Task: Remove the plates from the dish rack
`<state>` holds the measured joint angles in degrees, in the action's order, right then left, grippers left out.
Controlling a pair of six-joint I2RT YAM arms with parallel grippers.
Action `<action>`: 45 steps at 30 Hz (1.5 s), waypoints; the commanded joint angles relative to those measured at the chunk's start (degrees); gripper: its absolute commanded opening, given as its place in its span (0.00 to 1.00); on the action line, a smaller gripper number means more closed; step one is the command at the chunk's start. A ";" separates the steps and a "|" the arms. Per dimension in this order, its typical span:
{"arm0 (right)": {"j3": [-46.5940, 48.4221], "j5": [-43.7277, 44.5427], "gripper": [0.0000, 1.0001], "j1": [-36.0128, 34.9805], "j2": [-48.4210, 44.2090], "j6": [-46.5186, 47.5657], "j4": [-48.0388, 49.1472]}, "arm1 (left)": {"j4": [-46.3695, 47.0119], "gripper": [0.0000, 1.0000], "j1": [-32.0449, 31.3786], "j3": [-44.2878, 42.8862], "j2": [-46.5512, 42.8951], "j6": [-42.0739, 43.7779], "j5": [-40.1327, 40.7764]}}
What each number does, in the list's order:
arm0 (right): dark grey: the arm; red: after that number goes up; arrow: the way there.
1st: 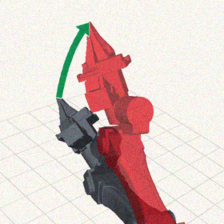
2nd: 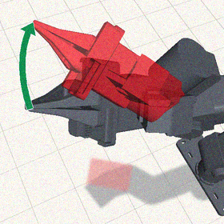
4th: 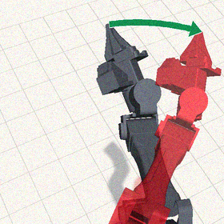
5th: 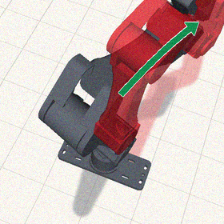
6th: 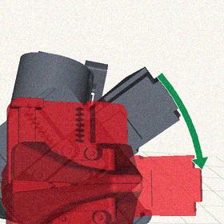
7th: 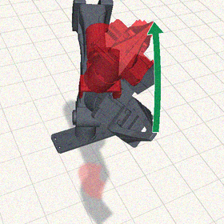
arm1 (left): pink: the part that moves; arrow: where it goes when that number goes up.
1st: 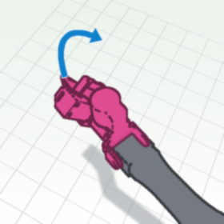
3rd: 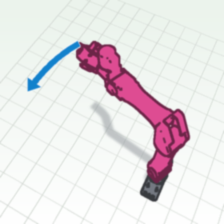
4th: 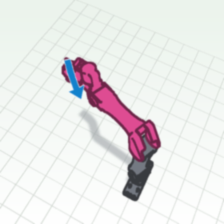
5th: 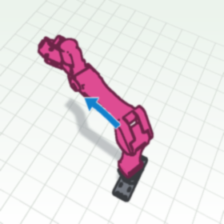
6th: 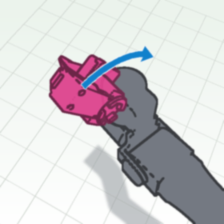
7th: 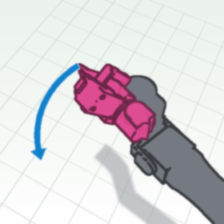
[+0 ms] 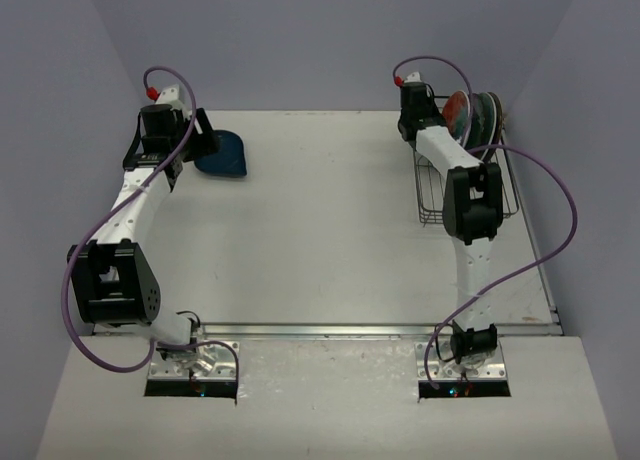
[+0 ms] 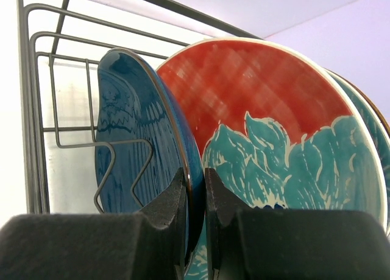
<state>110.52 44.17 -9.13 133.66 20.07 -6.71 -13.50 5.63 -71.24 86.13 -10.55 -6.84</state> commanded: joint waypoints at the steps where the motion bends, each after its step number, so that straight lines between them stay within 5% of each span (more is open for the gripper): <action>1: -0.08 4.35 0.00 0.08 -6.45 4.85 10.45 | 1.71 0.70 -0.27 -0.04 -0.52 -0.27 -1.17; 8: -2.67 5.93 0.00 -1.39 -9.22 12.24 21.50 | 0.87 1.00 -0.27 -0.40 0.02 -0.97 -2.56; 18: -9.06 6.73 0.00 -6.42 -11.87 32.99 48.03 | -0.32 1.00 -0.34 -1.53 0.58 -1.74 -1.80; 24: -6.90 7.33 0.00 -7.57 -12.72 34.07 49.91 | 0.48 1.00 -0.27 -0.74 -0.61 -1.93 -2.38; 27: -4.80 7.05 0.00 -7.83 -16.21 22.67 38.43 | 3.71 1.00 -0.32 1.99 -3.26 -2.16 -8.05; 33: 3.24 -2.71 0.00 -7.92 -23.01 -7.18 -0.94 | 9.28 1.00 -0.36 7.79 -6.67 -6.33 -24.82; 37: 9.34 -13.44 0.00 -8.53 -24.59 -16.78 -12.97 | 9.99 1.00 -2.17 10.49 -7.68 -6.94 -32.87; 45: 4.22 -39.55 0.00 -8.97 -30.31 -36.27 -21.07 | 11.03 0.88 -10.53 14.28 -9.06 -8.61 -38.50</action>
<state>116.04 23.23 -17.48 107.72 -1.07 -26.20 -6.23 -1.11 -57.88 79.21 -17.22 -38.98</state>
